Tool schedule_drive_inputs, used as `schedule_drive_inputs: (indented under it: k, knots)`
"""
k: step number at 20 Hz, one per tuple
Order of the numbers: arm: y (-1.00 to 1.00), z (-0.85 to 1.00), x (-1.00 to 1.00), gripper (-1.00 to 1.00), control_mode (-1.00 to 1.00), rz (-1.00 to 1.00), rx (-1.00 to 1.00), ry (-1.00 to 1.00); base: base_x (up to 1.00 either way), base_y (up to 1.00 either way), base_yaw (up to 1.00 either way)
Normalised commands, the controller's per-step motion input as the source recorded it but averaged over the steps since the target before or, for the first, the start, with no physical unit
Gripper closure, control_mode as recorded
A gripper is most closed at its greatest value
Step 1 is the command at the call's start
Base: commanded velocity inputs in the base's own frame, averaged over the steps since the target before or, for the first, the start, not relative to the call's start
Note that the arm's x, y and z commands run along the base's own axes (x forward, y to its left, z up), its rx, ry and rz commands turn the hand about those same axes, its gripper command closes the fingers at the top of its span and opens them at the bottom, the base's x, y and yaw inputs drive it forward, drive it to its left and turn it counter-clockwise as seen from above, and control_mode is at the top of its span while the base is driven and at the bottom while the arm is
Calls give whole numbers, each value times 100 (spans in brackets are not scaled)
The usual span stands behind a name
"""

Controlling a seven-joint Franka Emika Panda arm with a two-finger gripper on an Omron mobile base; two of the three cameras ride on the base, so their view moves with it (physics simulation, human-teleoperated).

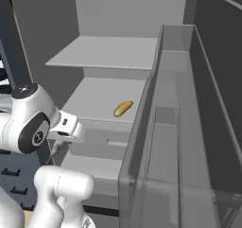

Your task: Place one cucumber and one fish in each tupperware on the nearby counter, to pack two identical lunches.

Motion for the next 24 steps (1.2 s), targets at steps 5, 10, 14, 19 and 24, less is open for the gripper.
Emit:
schedule_drive_inputs:
  k: [5, 10, 14, 19, 24]
  knots:
    - [3, -3, -37, 100, 100, 0, 0, 0, -40, 13, 1]
    - [0, 0, 0, 100, 100, 0, 0, 0, -97, 78, 7]
    - [0, 0, 0, 100, 100, 0, 0, 0, -46, 99, 3]
    - [0, 0, 0, 100, 100, 0, 0, 0, 8, 100, 0]
    - [0, 0, 0, 100, 100, 0, 0, 0, 49, 100, -9]
